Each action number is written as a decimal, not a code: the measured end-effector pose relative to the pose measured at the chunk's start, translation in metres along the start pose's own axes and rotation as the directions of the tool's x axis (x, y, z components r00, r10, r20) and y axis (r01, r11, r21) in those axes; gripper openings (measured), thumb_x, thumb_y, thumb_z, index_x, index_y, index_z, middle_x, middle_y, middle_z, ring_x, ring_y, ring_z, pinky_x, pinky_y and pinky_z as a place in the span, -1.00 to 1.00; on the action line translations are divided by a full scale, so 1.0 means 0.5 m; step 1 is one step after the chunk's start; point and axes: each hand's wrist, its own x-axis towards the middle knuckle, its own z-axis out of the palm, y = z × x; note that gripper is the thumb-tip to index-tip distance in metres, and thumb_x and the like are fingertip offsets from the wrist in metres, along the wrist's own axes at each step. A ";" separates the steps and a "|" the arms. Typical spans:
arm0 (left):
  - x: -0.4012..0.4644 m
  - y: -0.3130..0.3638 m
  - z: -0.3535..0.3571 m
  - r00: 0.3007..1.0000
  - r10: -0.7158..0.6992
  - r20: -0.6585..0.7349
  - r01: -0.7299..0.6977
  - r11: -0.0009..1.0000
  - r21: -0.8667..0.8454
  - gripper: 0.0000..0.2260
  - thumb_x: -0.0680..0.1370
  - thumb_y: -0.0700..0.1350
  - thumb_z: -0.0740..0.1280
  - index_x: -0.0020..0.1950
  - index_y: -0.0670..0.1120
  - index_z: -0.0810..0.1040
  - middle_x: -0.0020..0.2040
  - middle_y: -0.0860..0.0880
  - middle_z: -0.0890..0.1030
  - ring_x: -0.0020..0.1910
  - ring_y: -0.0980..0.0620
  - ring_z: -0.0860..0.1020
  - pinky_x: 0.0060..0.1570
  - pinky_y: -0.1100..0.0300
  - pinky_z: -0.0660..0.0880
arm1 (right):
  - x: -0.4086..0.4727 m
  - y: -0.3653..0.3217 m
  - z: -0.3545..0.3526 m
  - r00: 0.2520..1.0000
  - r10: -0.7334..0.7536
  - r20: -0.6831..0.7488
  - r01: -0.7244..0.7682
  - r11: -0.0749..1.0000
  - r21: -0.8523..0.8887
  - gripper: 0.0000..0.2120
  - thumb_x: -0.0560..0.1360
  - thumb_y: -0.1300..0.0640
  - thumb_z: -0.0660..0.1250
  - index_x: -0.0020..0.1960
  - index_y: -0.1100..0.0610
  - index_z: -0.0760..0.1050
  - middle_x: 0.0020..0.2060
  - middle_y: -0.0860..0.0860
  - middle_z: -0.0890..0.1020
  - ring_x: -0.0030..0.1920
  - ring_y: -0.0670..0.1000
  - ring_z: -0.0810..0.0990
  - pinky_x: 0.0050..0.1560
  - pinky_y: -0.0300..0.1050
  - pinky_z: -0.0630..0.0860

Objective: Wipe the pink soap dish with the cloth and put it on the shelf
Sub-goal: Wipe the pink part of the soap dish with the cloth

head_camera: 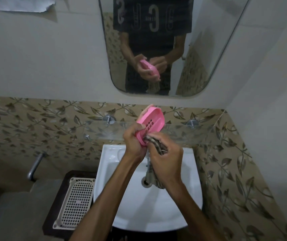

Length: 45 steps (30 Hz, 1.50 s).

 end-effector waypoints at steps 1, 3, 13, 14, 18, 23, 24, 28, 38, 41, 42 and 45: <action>0.001 -0.002 -0.002 0.999 0.024 0.032 -0.026 0.998 0.056 -0.47 0.27 -0.08 0.33 0.24 -0.03 0.70 0.09 -0.15 0.69 0.00 -0.08 0.66 -0.14 0.12 0.61 | -0.004 -0.002 0.003 0.999 0.048 -0.008 -0.047 0.998 0.052 -0.70 0.51 0.33 0.47 0.12 -0.01 0.69 -0.02 -0.16 0.75 -0.01 -0.14 0.73 0.02 -0.21 0.68; -0.004 -0.008 -0.002 0.996 0.040 0.076 -0.051 0.988 0.145 -0.43 0.29 -0.08 0.32 0.31 0.01 0.66 0.17 -0.14 0.66 0.03 -0.04 0.65 -0.20 0.17 0.58 | 0.001 0.001 0.004 0.969 0.245 -0.035 -0.231 0.946 0.226 -0.73 0.53 0.31 0.47 0.07 -0.03 0.69 -0.07 -0.16 0.76 -0.06 -0.12 0.75 -0.10 -0.18 0.71; -0.014 0.054 -0.019 0.943 -0.231 0.239 0.194 0.967 0.168 -0.42 0.32 -0.21 0.27 0.35 -0.27 0.52 0.09 -0.21 0.65 0.03 -0.10 0.61 0.00 0.06 0.60 | 0.049 0.033 -0.042 0.997 -0.073 0.001 0.073 0.997 0.008 -0.67 0.41 0.44 0.50 0.05 0.09 0.74 0.00 -0.05 0.74 0.05 -0.11 0.72 0.10 -0.17 0.66; -0.013 0.062 -0.020 0.932 -0.251 0.260 0.215 0.964 0.158 -0.40 0.33 -0.24 0.21 0.39 -0.27 0.48 0.10 -0.20 0.65 0.05 -0.10 0.61 0.02 0.07 0.61 | 0.054 0.037 -0.048 0.991 -0.128 0.038 0.130 0.990 -0.057 -0.70 0.41 0.42 0.51 0.05 0.13 0.74 0.01 -0.03 0.74 0.06 -0.12 0.71 0.12 -0.14 0.66; -0.007 0.075 -0.011 0.914 -0.330 0.236 0.313 0.944 0.105 -0.47 0.33 -0.25 0.14 0.30 -0.32 0.44 0.09 -0.24 0.50 -0.01 -0.14 0.52 -0.03 0.03 0.57 | 0.069 0.046 -0.058 0.953 -0.273 0.133 0.299 0.921 -0.250 -0.71 0.37 0.40 0.54 0.05 0.16 0.74 0.06 0.02 0.69 0.06 -0.13 0.64 0.14 -0.35 0.55; 0.011 0.074 -0.015 0.885 -0.442 0.143 0.426 0.895 0.131 -0.58 0.57 -0.02 0.33 0.32 -0.27 0.54 0.09 -0.25 0.59 -0.03 -0.14 0.58 0.00 -0.01 0.55 | 0.079 0.046 -0.064 0.923 -0.286 0.258 0.354 0.892 -0.279 -0.76 0.41 0.32 0.55 0.04 0.12 0.75 0.02 -0.02 0.73 0.01 -0.09 0.68 0.08 -0.11 0.65; 0.012 0.069 -0.013 0.881 -0.459 0.119 0.446 0.887 0.119 -0.58 0.61 0.01 0.35 0.33 -0.26 0.54 0.05 -0.24 0.63 -0.07 -0.14 0.61 -0.05 0.00 0.58 | 0.076 0.045 -0.063 0.918 -0.290 0.271 0.363 0.890 -0.278 -0.76 0.40 0.32 0.55 0.04 0.11 0.75 0.00 -0.03 0.74 0.00 -0.10 0.69 0.06 -0.09 0.66; 0.011 0.045 -0.023 0.917 -0.399 0.013 0.397 0.914 0.084 -0.62 0.62 0.00 0.36 0.28 -0.27 0.60 0.03 -0.25 0.69 -0.07 -0.15 0.70 -0.11 0.00 0.66 | 0.065 0.046 -0.061 0.935 -0.254 0.246 0.313 0.919 -0.241 -0.75 0.40 0.30 0.56 0.04 0.06 0.76 -0.02 -0.08 0.76 -0.01 -0.16 0.70 0.05 -0.09 0.66; -0.003 0.023 -0.024 0.974 -0.224 0.044 0.224 0.975 0.010 -0.66 0.60 -0.02 0.31 0.14 -0.24 0.73 0.16 -0.31 0.68 0.10 -0.22 0.69 0.20 -0.10 0.63 | 0.068 0.035 -0.048 0.964 -0.235 0.125 0.259 0.938 -0.230 -0.75 0.41 0.32 0.54 0.03 0.07 0.75 -0.04 -0.06 0.78 -0.04 -0.16 0.72 -0.01 -0.20 0.68; -0.006 0.022 -0.021 0.972 -0.231 0.047 0.232 0.973 -0.007 -0.64 0.60 -0.01 0.30 0.15 -0.25 0.73 0.18 -0.35 0.67 0.14 -0.26 0.68 0.25 -0.13 0.59 | 0.065 0.030 -0.045 0.949 -0.260 0.179 0.295 0.931 -0.213 -0.77 0.42 0.31 0.52 0.03 0.08 0.75 -0.04 -0.03 0.78 -0.01 -0.14 0.72 0.03 -0.17 0.68; -0.007 0.022 -0.022 0.971 -0.236 0.044 0.236 0.972 -0.007 -0.62 0.61 -0.01 0.29 0.18 -0.27 0.71 0.21 -0.37 0.65 0.17 -0.30 0.66 0.26 -0.14 0.59 | 0.060 0.029 -0.044 0.931 -0.287 0.224 0.334 0.920 -0.207 -0.77 0.42 0.30 0.51 0.03 0.08 0.75 -0.04 -0.04 0.78 -0.02 -0.15 0.72 0.03 -0.18 0.68; -0.007 0.018 -0.018 0.978 -0.209 -0.010 0.209 0.978 -0.013 -0.66 0.58 -0.03 0.32 0.13 -0.24 0.73 0.15 -0.32 0.69 0.13 -0.26 0.67 0.18 -0.12 0.64 | 0.068 0.032 -0.049 0.955 -0.251 0.156 0.282 0.932 -0.229 -0.74 0.41 0.35 0.53 0.02 0.07 0.75 -0.05 -0.05 0.78 -0.04 -0.17 0.72 0.04 -0.21 0.67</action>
